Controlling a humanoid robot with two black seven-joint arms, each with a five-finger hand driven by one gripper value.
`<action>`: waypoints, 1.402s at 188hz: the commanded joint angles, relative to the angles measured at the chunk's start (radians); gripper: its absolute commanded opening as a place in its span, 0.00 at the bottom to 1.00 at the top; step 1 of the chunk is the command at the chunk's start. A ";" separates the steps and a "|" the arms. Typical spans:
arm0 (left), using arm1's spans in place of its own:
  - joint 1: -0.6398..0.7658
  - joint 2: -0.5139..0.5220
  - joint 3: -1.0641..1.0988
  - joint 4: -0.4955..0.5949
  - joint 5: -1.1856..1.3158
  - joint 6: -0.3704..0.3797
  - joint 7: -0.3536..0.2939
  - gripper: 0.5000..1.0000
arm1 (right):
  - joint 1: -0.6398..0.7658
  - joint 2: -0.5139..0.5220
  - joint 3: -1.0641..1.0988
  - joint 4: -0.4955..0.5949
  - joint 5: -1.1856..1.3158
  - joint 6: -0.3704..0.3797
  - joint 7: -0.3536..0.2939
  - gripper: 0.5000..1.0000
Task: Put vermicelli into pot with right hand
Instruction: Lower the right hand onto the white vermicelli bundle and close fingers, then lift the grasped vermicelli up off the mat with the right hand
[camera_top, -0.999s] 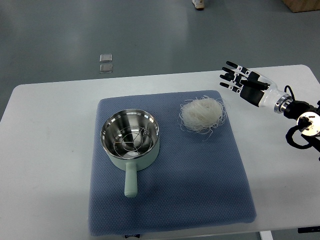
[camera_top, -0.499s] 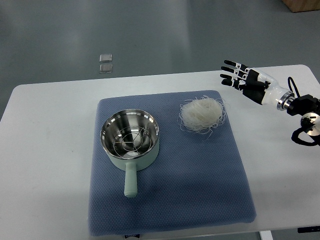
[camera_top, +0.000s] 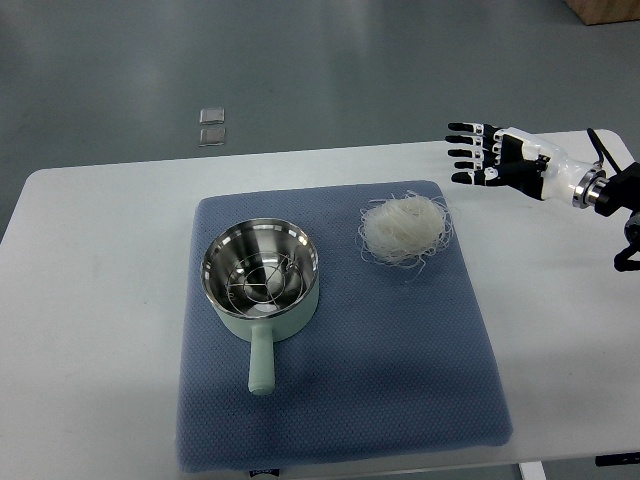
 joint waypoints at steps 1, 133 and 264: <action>0.000 0.000 0.000 0.000 0.000 0.000 0.000 1.00 | 0.000 0.004 0.000 0.006 -0.084 0.002 0.013 0.85; 0.000 0.000 0.000 0.000 0.000 0.000 0.000 1.00 | 0.037 0.055 -0.014 0.055 -0.493 -0.039 0.037 0.85; 0.000 0.000 0.000 0.000 0.000 0.000 0.000 1.00 | 0.044 0.167 -0.181 0.041 -0.740 -0.318 0.033 0.84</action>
